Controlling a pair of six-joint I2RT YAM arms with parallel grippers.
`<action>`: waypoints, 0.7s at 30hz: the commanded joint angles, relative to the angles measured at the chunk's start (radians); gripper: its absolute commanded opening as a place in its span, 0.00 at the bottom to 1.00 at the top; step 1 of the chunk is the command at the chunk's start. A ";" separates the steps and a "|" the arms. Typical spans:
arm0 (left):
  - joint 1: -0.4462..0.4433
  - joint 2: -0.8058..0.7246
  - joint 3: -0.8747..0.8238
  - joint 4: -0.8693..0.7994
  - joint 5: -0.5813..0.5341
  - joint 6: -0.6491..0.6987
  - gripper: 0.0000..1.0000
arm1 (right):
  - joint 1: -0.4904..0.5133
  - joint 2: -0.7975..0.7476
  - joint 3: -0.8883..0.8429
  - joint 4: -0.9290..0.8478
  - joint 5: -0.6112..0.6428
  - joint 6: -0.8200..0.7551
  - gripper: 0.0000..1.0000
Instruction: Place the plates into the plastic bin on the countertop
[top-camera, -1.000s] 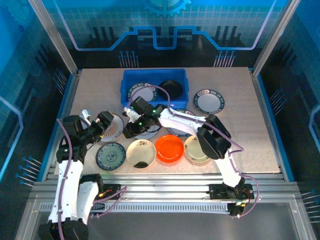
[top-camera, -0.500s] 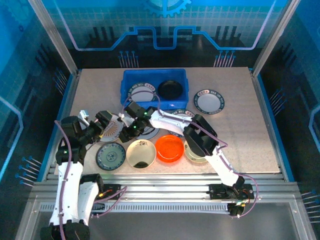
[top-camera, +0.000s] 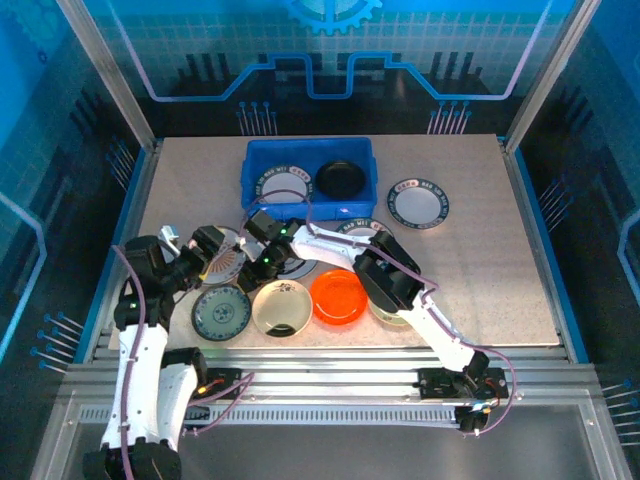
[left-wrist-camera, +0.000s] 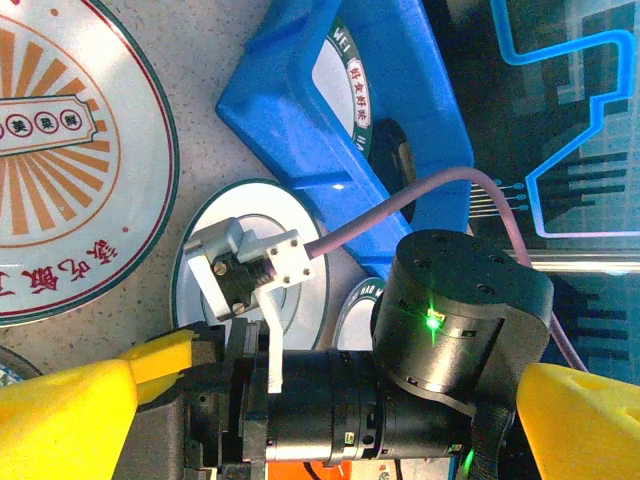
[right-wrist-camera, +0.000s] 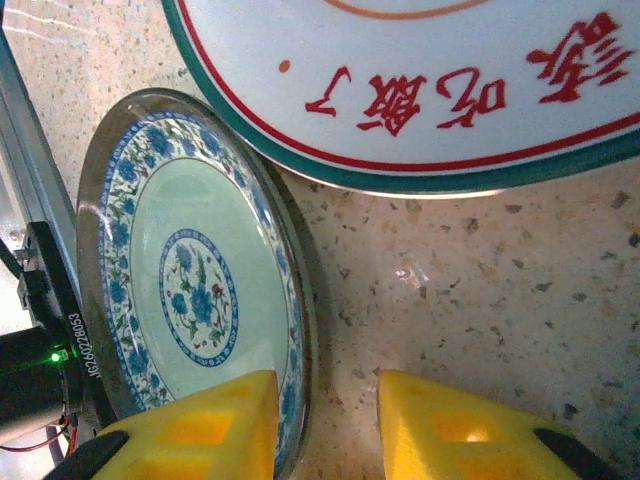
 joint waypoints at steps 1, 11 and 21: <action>0.012 -0.009 -0.018 0.025 -0.006 -0.001 0.98 | 0.022 0.031 0.046 -0.045 -0.039 -0.020 0.33; 0.013 -0.012 -0.041 0.036 -0.007 -0.001 0.99 | 0.048 0.095 0.118 -0.095 -0.069 -0.031 0.33; 0.016 -0.007 -0.052 0.043 -0.008 -0.001 0.99 | 0.044 0.094 0.119 -0.096 -0.059 -0.025 0.15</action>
